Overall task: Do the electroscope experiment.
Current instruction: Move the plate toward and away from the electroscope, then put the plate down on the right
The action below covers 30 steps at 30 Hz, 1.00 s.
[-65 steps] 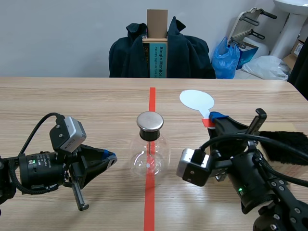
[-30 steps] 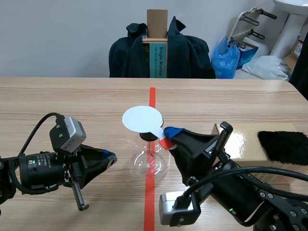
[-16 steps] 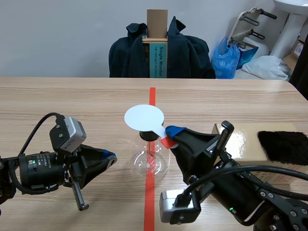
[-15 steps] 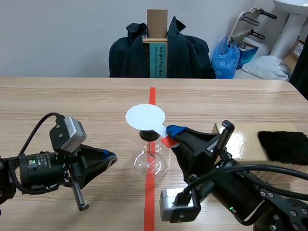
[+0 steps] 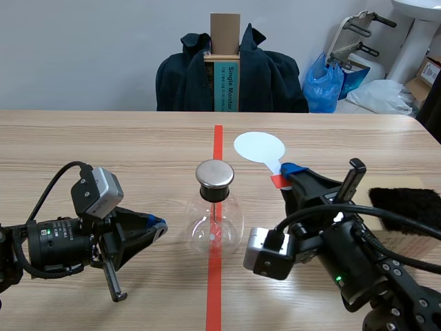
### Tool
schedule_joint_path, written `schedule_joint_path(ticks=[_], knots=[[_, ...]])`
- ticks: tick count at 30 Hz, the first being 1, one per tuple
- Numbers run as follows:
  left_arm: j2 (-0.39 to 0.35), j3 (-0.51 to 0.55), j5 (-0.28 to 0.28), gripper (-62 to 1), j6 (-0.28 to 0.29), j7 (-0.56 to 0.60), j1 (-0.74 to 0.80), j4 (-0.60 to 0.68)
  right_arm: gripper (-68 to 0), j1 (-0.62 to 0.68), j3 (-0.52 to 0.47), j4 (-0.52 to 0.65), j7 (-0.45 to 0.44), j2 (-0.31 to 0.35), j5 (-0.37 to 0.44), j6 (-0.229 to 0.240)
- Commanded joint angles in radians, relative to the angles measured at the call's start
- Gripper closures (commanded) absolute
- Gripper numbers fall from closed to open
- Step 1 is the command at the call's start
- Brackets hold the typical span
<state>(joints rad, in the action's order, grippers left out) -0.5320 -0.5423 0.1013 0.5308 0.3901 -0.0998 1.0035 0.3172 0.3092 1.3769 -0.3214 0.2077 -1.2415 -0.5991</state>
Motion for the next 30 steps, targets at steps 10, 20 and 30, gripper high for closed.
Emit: schedule_joint_path(ticks=[10,20,30], knots=[[0.005,0.004,0.01,-1.5,0.002,0.013,-0.002,0.023,-0.8,0.133,-0.008,0.205,0.162,0.003,0.09,-0.068],[0.005,0.004,0.01,-1.5,0.002,0.013,-0.002,0.023,-0.8,0.337,-0.092,0.267,0.167,0.034,0.048,-0.058],[-0.057,0.016,0.105,-1.5,0.035,0.017,0.057,0.114,-0.9,0.387,-0.115,0.214,0.225,0.067,0.036,-0.045]])
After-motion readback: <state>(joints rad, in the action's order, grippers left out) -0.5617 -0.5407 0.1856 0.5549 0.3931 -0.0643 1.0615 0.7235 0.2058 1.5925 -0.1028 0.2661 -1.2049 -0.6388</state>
